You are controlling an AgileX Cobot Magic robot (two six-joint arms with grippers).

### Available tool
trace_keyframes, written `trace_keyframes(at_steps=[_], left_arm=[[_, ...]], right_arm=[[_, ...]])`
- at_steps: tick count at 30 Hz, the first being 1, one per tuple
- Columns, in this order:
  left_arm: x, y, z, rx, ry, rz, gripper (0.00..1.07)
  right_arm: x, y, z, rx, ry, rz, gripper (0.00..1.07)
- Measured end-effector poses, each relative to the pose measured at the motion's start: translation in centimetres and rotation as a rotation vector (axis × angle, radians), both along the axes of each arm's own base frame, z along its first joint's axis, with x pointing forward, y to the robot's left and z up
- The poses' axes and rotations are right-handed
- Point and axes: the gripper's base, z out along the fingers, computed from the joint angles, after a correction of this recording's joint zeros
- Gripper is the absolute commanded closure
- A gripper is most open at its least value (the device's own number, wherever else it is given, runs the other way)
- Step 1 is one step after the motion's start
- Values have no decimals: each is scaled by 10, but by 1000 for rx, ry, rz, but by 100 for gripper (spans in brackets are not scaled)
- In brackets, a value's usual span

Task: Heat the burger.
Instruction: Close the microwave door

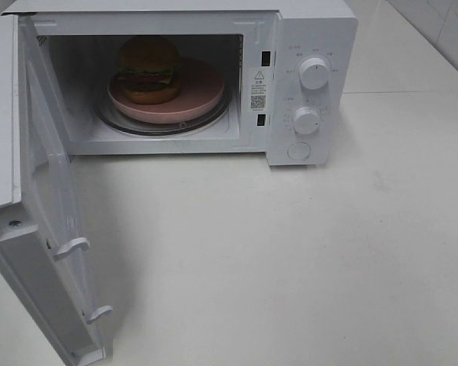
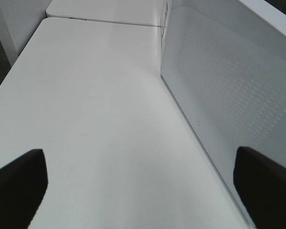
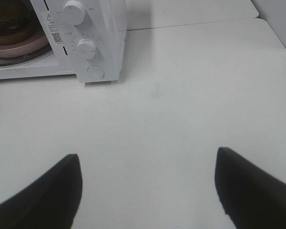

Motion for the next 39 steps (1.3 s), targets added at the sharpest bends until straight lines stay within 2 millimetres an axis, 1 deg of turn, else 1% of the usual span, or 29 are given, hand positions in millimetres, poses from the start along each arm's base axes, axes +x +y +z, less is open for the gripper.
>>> trace_keyframes(at_steps=[39], left_arm=[[0, -1, 0, -9, 0, -6, 9]], right_arm=[[0, 0, 0, 0, 0, 0, 31]])
